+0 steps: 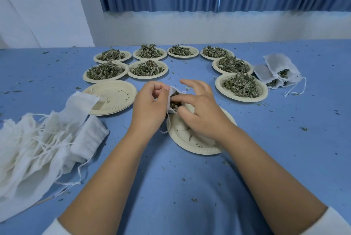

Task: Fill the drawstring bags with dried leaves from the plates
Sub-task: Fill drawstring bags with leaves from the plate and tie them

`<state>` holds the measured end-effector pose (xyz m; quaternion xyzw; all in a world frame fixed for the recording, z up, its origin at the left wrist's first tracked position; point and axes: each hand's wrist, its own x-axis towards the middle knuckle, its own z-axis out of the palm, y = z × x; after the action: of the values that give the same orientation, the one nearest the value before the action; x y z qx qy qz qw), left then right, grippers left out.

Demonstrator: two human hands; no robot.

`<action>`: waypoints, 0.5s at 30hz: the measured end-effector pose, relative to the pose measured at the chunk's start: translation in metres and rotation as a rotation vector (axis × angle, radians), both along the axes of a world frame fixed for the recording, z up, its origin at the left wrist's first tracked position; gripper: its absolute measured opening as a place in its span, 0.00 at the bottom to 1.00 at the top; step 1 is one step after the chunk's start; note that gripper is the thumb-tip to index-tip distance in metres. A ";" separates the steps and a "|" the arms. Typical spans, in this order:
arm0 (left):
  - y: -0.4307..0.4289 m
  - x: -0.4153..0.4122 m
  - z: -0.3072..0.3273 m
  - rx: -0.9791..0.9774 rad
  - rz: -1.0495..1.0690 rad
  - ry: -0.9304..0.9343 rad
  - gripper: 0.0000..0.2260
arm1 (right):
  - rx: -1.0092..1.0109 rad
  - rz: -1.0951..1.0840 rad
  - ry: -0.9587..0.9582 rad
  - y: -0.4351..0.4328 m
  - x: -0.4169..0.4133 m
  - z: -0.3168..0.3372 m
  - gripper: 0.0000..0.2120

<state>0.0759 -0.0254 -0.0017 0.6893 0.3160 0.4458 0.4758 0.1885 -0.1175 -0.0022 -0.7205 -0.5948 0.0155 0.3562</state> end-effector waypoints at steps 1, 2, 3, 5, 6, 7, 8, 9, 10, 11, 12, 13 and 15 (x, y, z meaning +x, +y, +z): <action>0.001 0.000 0.000 -0.005 0.009 -0.005 0.07 | 0.065 -0.015 0.059 -0.001 0.002 0.003 0.17; 0.002 0.000 -0.001 -0.010 0.016 -0.007 0.07 | 0.131 -0.037 0.121 -0.003 0.006 0.005 0.15; 0.003 0.000 -0.001 -0.015 0.021 -0.007 0.06 | 0.180 -0.066 0.167 -0.004 0.011 0.007 0.13; 0.003 0.000 -0.001 -0.014 0.021 0.005 0.06 | 0.171 -0.131 0.188 -0.008 0.022 0.010 0.14; 0.002 0.000 -0.001 -0.005 0.021 0.016 0.06 | 0.113 -0.152 0.182 -0.009 0.026 0.011 0.16; 0.002 0.000 -0.001 0.012 0.024 0.027 0.06 | 0.036 -0.165 0.162 -0.011 0.029 0.011 0.16; 0.001 0.000 -0.001 0.030 0.029 0.038 0.06 | -0.058 -0.180 0.119 -0.012 0.032 0.011 0.16; 0.000 0.000 -0.002 0.044 0.035 0.046 0.06 | -0.167 -0.197 0.060 -0.013 0.035 0.010 0.16; 0.000 0.000 -0.002 0.053 0.040 0.052 0.06 | -0.282 -0.215 -0.001 -0.013 0.037 0.009 0.15; 0.000 0.000 -0.002 0.055 0.044 0.055 0.06 | -0.382 -0.229 -0.046 -0.012 0.039 0.008 0.14; 0.000 -0.001 -0.002 0.054 0.047 0.059 0.06 | -0.451 -0.237 -0.066 -0.011 0.040 0.006 0.15; 0.001 -0.001 -0.002 0.054 0.049 0.063 0.06 | -0.487 -0.231 -0.057 -0.010 0.040 0.005 0.15; 0.002 -0.001 -0.002 0.058 0.050 0.069 0.06 | -0.499 -0.159 0.011 -0.009 0.036 0.004 0.16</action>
<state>0.0749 -0.0233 -0.0034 0.7097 0.3364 0.4425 0.4330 0.2242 -0.1268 0.0017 -0.8304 -0.5122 0.1376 0.1708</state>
